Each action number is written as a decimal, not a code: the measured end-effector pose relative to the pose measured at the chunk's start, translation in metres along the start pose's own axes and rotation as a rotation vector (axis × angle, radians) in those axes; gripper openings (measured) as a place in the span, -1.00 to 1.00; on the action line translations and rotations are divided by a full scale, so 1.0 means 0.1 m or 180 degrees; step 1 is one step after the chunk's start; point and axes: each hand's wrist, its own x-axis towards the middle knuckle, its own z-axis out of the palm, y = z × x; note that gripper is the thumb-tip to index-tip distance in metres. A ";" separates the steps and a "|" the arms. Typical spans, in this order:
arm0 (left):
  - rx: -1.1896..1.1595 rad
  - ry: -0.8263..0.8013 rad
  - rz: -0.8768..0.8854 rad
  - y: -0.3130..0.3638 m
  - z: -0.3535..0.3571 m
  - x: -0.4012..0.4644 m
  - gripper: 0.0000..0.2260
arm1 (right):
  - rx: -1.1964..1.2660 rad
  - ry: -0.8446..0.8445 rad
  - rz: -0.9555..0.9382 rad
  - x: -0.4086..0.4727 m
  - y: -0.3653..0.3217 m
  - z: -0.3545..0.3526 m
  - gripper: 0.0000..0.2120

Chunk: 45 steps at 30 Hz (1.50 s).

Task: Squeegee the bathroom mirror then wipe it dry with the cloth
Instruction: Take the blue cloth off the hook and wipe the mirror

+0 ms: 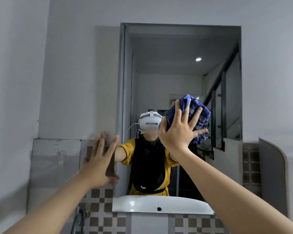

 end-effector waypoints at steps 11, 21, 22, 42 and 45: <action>-0.0040 0.0274 0.0035 -0.04 0.10 0.01 0.18 | -0.0072 -0.0165 -0.0803 -0.13 -0.91 0.28 -0.37; 0.0079 0.0365 0.0043 -0.05 0.13 0.01 0.18 | -0.0506 -0.0678 -0.2836 -0.08 -0.86 0.27 -0.39; 0.0056 0.0375 0.0046 -0.05 0.13 0.00 0.18 | -0.0627 -0.0697 -0.3036 -0.07 -0.79 0.24 -0.40; -0.0233 0.0347 0.0008 -0.03 0.08 0.00 0.24 | -0.0790 -0.0405 -0.2350 0.35 1.11 -0.41 -0.40; -0.0179 0.0363 -0.0049 -0.03 0.08 -0.01 0.25 | -0.0701 -0.0352 -0.2109 0.38 1.33 -0.48 -0.40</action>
